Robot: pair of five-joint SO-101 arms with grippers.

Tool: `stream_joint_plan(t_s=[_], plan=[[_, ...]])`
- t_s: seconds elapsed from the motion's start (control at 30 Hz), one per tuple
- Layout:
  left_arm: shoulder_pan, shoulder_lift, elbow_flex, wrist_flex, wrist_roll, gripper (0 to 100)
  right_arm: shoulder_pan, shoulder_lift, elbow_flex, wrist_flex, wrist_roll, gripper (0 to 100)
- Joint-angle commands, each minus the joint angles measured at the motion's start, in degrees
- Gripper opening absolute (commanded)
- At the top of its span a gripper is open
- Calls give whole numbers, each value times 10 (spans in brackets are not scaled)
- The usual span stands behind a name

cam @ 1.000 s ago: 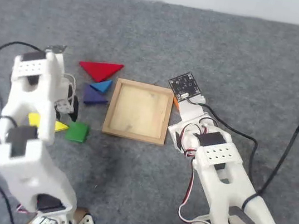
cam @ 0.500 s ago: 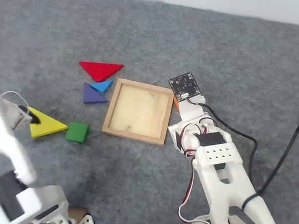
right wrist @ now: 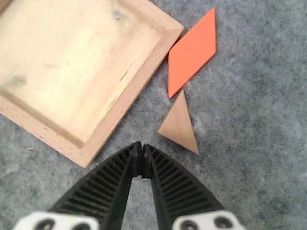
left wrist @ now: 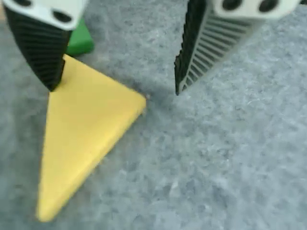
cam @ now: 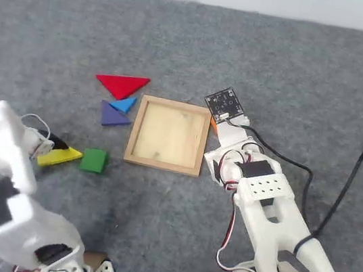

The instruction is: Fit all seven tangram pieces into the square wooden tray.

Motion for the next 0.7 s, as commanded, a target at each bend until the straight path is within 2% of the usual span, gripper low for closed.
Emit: stream_joint_plan(t_s=[0.0, 0.3, 0.67], plan=[[-9, 29, -57, 7, 9, 350, 7, -9, -24, -10, -2, 13], [-3, 60, -62, -21, 0, 348, 7, -9, -24, -9, -2, 13], [-3, 63, -59, -21, -83, 285, 7, -9, -24, -9, -2, 13]])
